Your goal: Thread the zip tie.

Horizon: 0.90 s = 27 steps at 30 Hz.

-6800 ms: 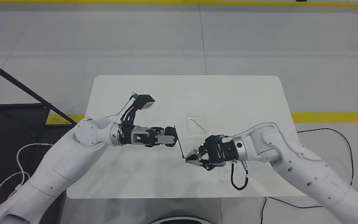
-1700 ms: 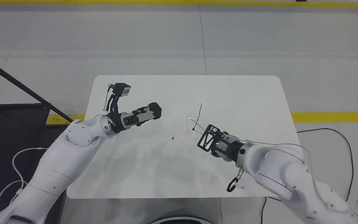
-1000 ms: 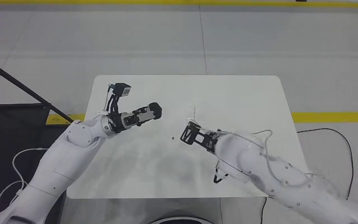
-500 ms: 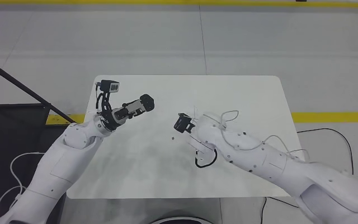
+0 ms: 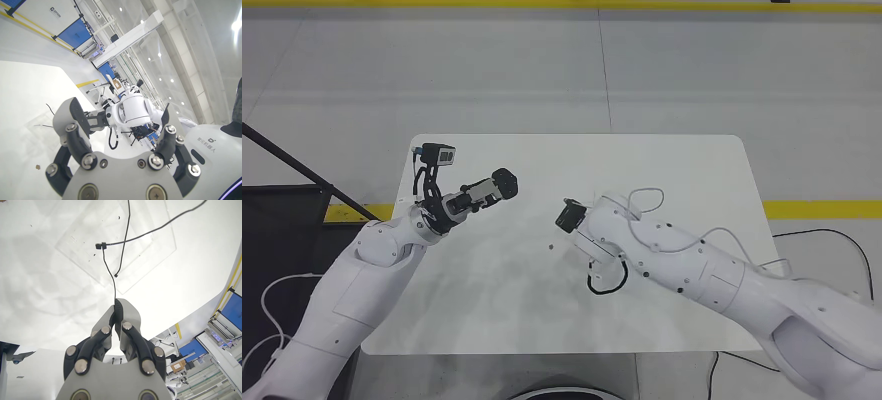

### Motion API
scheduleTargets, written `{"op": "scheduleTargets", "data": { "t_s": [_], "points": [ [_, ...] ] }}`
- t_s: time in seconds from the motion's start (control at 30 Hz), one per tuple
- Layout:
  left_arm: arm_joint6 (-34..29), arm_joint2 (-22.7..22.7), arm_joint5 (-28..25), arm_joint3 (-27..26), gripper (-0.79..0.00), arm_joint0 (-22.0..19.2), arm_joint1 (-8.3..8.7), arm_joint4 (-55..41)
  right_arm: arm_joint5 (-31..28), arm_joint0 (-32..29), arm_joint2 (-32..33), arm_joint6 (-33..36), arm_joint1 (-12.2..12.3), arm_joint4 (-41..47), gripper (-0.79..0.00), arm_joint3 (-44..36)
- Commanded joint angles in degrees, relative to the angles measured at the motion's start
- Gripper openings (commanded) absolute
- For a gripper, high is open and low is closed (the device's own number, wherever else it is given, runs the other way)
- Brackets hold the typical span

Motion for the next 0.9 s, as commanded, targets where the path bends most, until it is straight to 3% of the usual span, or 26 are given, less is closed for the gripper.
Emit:
{"op": "scheduleTargets", "data": {
  "t_s": [0.0,0.17,0.6,0.67,0.7,0.73,0.87],
  "points": [
    [-0.06,-0.18,0.08,-0.01,0.0,0.08,-0.1,0.11,-0.21,0.05,0.0,0.0,-0.21,0.21,-0.742,0.56],
    [-0.24,-0.73,0.41,-0.07,0.0,0.34,-0.39,0.43,-0.7,0.13,0.0,0.0,-0.93,0.3,-0.616,1.96],
    [-1.09,-1.81,0.82,0.08,0.0,0.63,-1.12,0.77,0.11,0.39,0.0,0.0,-1.55,-0.3,-0.696,2.24],
    [-1.19,-1.93,0.88,0.08,0.0,0.66,-1.21,0.81,0.77,0.53,0.0,0.0,-1.38,-0.42,-0.643,1.36],
    [-1.26,-2.03,0.93,0.09,0.0,0.68,-1.28,0.85,1.31,0.65,0.0,0.0,-1.12,-0.46,-0.576,0.21],
    [-1.3,-2.08,0.91,0.06,0.0,0.68,-1.32,0.87,1.6,0.72,0.0,0.0,-0.93,-0.54,-0.416,-0.52],
    [-0.68,-2.6,-0.7,-0.27,0.0,0.91,-1.6,0.67,4.97,0.58,0.82,0.0,1.07,-2.19,-0.425,-6.88]
  ]
}}
